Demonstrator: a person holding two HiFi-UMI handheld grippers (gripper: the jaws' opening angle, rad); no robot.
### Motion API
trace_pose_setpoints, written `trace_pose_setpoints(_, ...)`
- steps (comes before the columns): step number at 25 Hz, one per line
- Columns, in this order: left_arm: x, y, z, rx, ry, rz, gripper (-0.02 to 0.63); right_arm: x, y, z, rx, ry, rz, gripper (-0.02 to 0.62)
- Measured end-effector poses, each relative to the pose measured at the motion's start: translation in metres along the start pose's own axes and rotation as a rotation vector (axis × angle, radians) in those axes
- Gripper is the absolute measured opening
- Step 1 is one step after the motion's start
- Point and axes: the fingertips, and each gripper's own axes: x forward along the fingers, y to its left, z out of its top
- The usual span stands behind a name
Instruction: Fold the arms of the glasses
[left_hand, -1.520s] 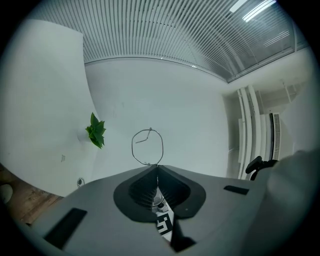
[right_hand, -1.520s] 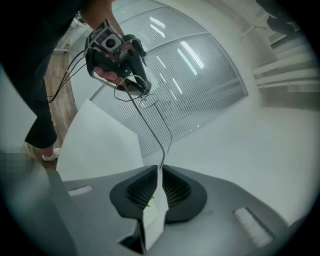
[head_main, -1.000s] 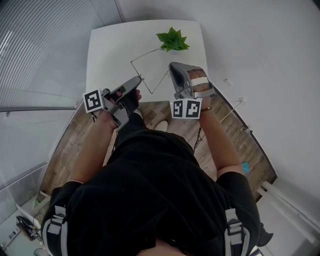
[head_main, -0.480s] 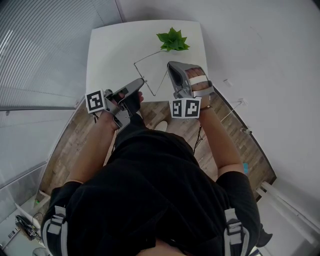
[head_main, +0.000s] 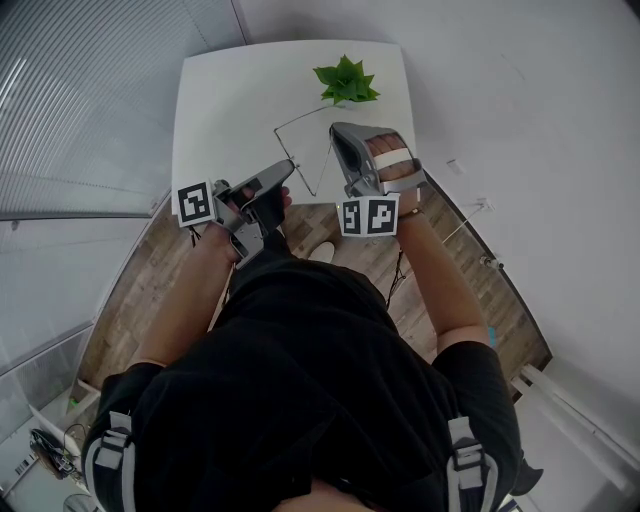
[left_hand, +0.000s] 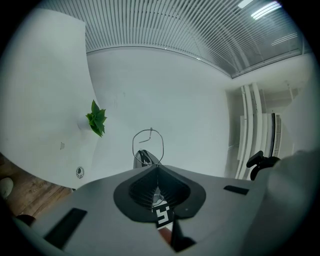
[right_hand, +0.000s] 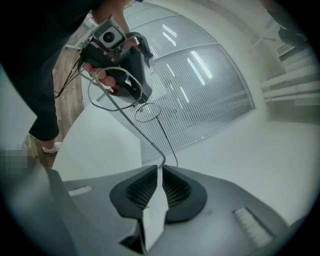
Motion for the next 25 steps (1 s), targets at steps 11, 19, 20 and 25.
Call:
trace_pose_setpoints(11,0.004,0.001,-0.007,-0.02,0.023,0.005,0.011,0.004,0.002,0.012,-0.016,-0.029,0.019,0.041)
trace_pose_setpoints(19,0.008,0.0,-0.01,-0.027,0.043,0.001,0.011,0.006,0.002,0.021,-0.03,-0.057,0.034,0.041)
trace_pose_setpoints(20,0.008,0.0,-0.01,-0.027,0.046,-0.001,0.011,0.006,0.002,0.023,-0.033,-0.063,0.036,0.041)
trace_pose_setpoints(25,0.007,0.0,-0.01,-0.032,0.062,-0.008,0.011,0.011,0.007,0.033,-0.048,-0.088,0.051,0.043)
